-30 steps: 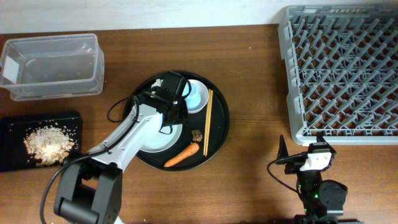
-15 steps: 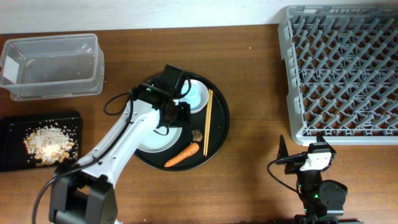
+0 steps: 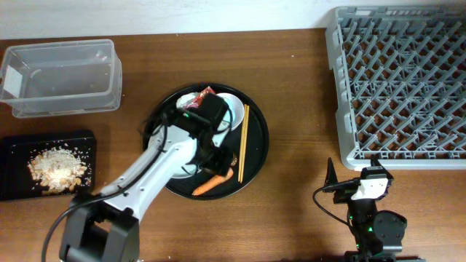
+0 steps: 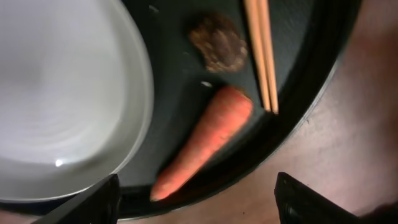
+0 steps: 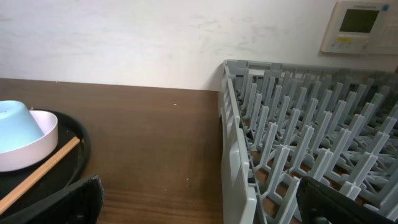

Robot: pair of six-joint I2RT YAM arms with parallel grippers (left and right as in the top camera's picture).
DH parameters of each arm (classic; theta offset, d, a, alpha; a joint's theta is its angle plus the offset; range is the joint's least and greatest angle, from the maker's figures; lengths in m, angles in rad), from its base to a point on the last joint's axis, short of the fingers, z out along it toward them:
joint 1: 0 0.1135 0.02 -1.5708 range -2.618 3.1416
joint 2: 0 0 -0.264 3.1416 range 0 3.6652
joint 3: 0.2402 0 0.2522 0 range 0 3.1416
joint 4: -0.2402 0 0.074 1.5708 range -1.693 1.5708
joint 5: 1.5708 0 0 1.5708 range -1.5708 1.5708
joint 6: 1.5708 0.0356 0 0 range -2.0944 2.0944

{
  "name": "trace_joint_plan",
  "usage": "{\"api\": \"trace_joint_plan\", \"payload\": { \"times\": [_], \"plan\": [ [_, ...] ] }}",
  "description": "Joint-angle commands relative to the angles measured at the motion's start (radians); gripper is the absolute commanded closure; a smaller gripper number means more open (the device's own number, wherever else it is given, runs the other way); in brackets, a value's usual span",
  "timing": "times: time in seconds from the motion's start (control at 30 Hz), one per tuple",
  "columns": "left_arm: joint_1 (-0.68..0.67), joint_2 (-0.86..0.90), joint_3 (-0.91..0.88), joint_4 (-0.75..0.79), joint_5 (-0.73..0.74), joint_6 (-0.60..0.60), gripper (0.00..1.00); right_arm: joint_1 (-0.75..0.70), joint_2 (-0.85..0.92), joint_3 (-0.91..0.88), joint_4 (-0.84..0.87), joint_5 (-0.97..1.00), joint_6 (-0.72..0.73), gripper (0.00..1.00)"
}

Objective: Sort waste into correct bins and load items into the dishwasher rack
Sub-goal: 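Release the plate and grasp the orange carrot with the left gripper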

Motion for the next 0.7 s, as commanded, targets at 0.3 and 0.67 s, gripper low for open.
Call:
{"api": "trace_joint_plan", "payload": {
  "times": [0.3, 0.67],
  "plan": [
    [-0.063, -0.012, -0.133, 0.146, 0.003, 0.055, 0.31, 0.006, -0.008, -0.005, -0.005, 0.005, 0.005, 0.02],
    [-0.063, -0.01, -0.242, 0.25, -0.007, 0.055, 0.32, 0.006, -0.008, -0.005, -0.005, 0.005, 0.005, 0.02]
  ]
}}
